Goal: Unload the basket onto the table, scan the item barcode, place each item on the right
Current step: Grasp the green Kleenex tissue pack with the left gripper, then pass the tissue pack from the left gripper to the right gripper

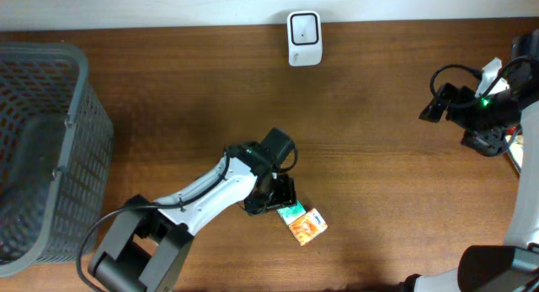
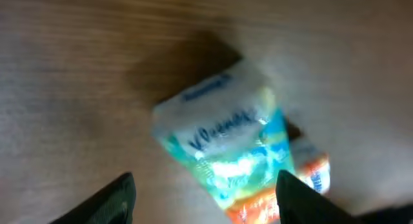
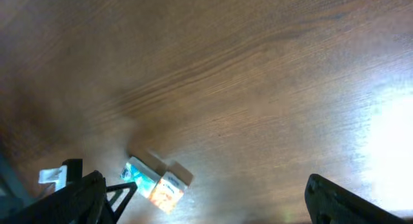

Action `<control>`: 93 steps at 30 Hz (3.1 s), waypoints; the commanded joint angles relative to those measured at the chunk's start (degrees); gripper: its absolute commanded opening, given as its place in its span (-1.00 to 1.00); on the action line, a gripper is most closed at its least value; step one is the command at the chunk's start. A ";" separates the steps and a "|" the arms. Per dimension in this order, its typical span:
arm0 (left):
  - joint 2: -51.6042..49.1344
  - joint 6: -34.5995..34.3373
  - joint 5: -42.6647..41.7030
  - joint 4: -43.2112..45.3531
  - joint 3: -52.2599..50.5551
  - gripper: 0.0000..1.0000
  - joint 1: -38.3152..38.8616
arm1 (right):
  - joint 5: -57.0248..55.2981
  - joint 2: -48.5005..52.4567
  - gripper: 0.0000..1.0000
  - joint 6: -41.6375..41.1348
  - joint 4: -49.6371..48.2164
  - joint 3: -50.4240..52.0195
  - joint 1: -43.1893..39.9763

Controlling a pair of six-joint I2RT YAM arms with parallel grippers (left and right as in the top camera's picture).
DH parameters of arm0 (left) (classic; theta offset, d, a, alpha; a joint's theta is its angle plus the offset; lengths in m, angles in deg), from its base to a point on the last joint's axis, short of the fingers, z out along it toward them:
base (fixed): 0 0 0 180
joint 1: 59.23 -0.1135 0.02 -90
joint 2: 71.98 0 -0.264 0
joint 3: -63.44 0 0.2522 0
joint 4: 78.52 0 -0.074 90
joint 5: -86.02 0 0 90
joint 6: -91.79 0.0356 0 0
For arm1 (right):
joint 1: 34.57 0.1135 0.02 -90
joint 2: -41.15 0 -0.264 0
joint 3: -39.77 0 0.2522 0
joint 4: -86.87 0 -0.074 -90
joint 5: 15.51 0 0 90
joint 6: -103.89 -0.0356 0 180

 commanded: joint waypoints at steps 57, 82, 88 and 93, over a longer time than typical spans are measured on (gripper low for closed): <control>2.82 12.50 15.32 7.58 3.37 0.98 -16.31 | 6.47 14.45 0.18 -19.37 -55.15 36.22 31.93; 2.82 12.50 17.64 3.69 3.34 0.98 -16.31 | 66.99 19.69 -0.92 14.05 -55.32 34.97 15.37; 2.82 12.50 17.66 3.72 3.34 0.98 -16.31 | 72.59 19.32 -0.92 20.26 -55.52 34.95 16.20; 2.82 12.50 17.66 3.74 3.34 0.98 -16.31 | 72.57 15.13 -0.92 22.16 -58.75 33.94 19.17</control>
